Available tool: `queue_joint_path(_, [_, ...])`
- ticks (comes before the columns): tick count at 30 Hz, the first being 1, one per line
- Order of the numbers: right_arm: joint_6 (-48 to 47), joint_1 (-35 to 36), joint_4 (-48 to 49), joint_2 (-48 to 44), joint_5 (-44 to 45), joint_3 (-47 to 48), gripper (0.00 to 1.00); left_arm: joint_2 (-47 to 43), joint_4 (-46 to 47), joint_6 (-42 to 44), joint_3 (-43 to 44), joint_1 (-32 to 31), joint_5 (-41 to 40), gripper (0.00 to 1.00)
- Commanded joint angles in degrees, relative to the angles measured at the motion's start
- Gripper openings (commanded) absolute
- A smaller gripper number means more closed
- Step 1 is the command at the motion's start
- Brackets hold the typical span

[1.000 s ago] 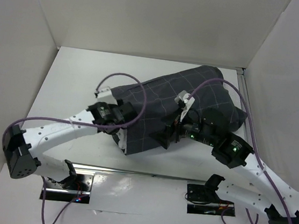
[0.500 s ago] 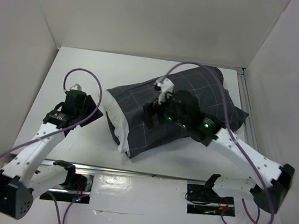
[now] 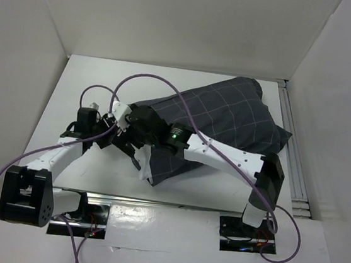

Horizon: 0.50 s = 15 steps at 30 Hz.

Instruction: Put the pillow into the pillowcase

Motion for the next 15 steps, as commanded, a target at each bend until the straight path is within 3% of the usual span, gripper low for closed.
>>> queue_joint_path(1, [-2.53, -0.14, -2.4, 3.35, -0.04, 5.19, 0.97, 1.46, 7.98, 0.77, -0.49, -0.93, 1.22, 0.69])
queue_joint_path(11, [1.68, 1.0, -8.92, 13.37, 10.4, 6.69, 0.95, 9.29, 11.32, 1.82, -1.72, -0.32, 2.45, 0.65])
queue_joint_path(15, [3.71, 1.0, -9.63, 17.42, 26.09, 7.83, 0.95, 10.95, 14.93, 1.82, -2.34, -0.94, 4.03, 0.65])
